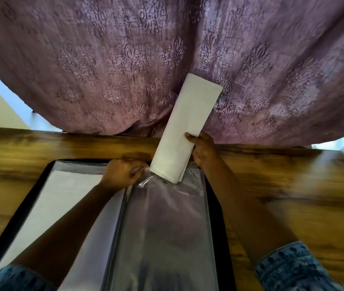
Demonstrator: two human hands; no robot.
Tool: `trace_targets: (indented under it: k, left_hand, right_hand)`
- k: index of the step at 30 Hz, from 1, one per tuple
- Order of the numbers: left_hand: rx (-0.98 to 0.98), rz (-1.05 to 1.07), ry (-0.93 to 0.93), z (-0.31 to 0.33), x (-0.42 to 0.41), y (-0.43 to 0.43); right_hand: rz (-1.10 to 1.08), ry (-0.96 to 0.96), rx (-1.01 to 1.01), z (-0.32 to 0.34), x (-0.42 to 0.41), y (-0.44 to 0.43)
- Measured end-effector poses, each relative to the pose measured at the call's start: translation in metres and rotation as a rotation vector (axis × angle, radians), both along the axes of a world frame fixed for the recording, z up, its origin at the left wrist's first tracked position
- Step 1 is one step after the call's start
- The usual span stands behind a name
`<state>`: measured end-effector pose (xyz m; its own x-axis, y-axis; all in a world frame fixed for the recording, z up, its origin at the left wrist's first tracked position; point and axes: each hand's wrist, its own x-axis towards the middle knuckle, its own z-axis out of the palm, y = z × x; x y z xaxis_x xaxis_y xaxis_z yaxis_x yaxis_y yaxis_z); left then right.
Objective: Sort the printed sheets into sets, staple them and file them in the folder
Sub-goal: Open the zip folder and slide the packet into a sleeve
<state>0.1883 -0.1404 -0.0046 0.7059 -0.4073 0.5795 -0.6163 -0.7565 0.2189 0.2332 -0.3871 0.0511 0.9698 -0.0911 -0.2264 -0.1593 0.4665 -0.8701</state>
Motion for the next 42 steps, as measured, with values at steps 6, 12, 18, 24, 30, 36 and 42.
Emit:
trace_targets:
  k: [6, 12, 18, 24, 30, 36, 42]
  left_hand:
    - [-0.074, -0.036, 0.171, 0.004, 0.013, 0.002]
    - [-0.205, -0.062, 0.364, 0.005, 0.016, 0.003]
    - [-0.350, -0.124, 0.486, 0.004, 0.006, -0.001]
    - [-0.163, -0.117, 0.323, -0.006, -0.002, 0.006]
    - [0.161, -0.141, -0.107, -0.007, -0.007, 0.013]
    - [0.226, -0.107, -0.170, -0.011, -0.013, 0.013]
    - [0.171, -0.126, -0.098, -0.003, -0.017, 0.010]
  right_hand:
    - [0.168, 0.040, -0.007, 0.008, 0.009, 0.000]
    - [0.024, -0.024, -0.102, 0.020, 0.022, 0.009]
    - [-0.135, -0.090, 0.000, 0.034, 0.029, 0.029]
    - [-0.100, -0.079, 0.221, 0.039, 0.031, 0.042]
    - [0.036, 0.068, 0.368, 0.019, 0.018, 0.056]
    - [0.072, 0.148, 0.366, 0.005, 0.004, 0.059]
    - [0.061, 0.135, 0.240, -0.009, 0.000, 0.024]
